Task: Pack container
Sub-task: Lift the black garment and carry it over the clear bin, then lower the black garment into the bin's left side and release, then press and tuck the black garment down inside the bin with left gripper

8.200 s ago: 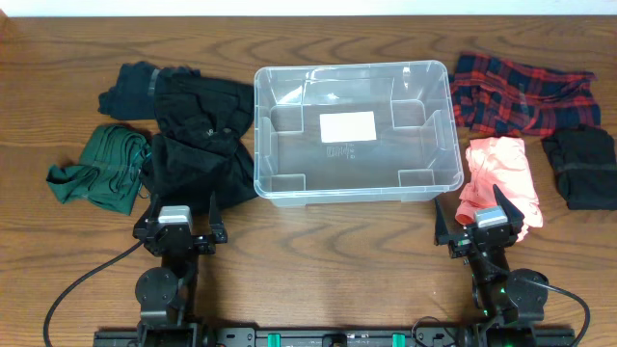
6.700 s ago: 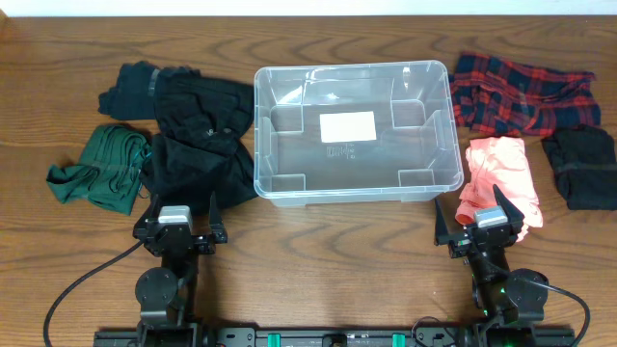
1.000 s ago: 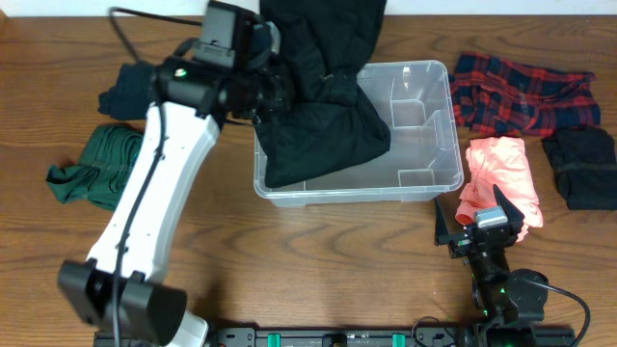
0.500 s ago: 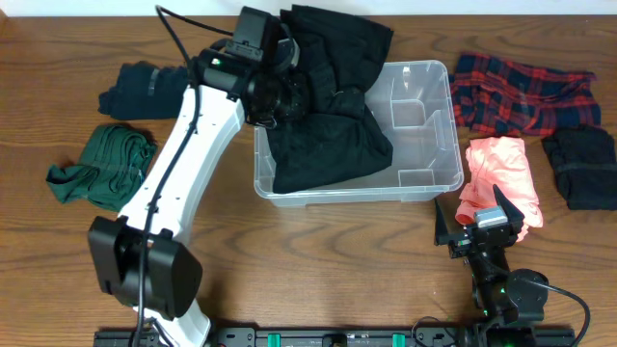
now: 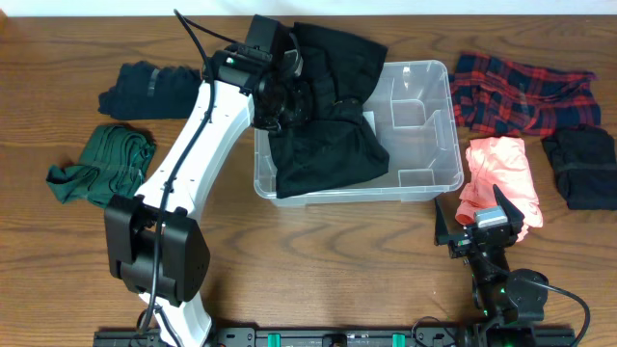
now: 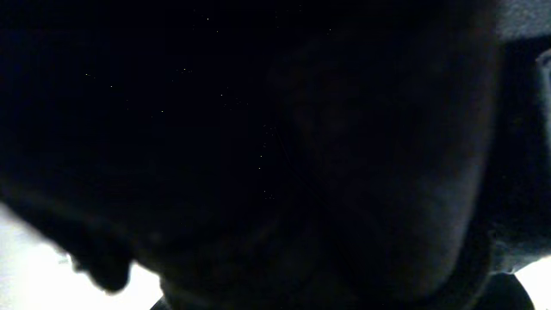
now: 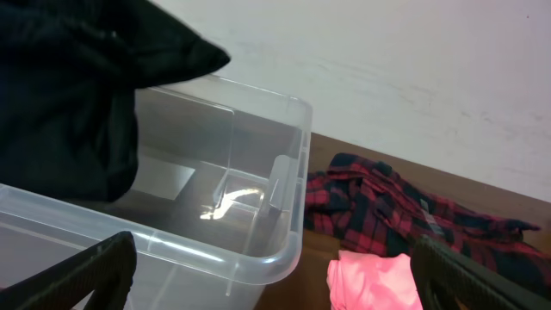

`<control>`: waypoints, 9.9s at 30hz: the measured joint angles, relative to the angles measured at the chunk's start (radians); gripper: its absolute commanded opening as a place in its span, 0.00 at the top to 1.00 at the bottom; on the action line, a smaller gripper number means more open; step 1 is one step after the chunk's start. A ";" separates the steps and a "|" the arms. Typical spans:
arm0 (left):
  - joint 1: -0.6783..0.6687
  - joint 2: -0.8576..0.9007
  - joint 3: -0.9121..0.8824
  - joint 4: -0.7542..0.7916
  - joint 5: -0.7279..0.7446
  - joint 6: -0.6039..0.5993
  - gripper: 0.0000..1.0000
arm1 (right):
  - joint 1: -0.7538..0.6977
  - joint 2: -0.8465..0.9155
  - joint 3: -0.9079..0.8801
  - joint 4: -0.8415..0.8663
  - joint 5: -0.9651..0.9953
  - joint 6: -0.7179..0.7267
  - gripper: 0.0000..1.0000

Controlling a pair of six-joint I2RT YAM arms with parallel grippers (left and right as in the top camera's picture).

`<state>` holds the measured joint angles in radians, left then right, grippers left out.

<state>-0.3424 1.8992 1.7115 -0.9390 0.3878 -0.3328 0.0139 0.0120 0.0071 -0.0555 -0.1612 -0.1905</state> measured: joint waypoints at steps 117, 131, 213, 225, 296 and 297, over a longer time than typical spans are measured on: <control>-0.128 -0.004 -0.166 0.089 -0.315 0.042 0.94 | 0.000 0.000 0.000 0.000 0.000 0.000 0.01; -0.141 0.153 -0.162 0.101 -0.425 0.072 0.94 | 0.000 0.000 0.000 0.000 0.000 0.000 0.01; -0.190 -0.082 -0.342 -0.013 -0.465 -0.038 0.94 | 0.000 0.000 0.000 0.000 0.000 0.000 0.01; -0.190 -0.082 -0.284 -0.002 -0.480 -0.029 0.94 | 0.000 0.000 0.000 0.000 0.000 0.000 0.01; -0.189 -0.299 -0.393 -0.250 -0.505 -0.031 0.93 | 0.000 0.000 0.000 0.000 0.000 0.000 0.01; -0.189 -0.299 -0.393 -0.260 -0.505 -0.031 0.93 | 0.000 0.000 0.000 0.000 0.000 0.000 0.01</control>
<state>-0.5312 1.5997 1.3186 -1.1988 -0.1173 -0.3634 0.0139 0.0120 0.0071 -0.0555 -0.1612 -0.1902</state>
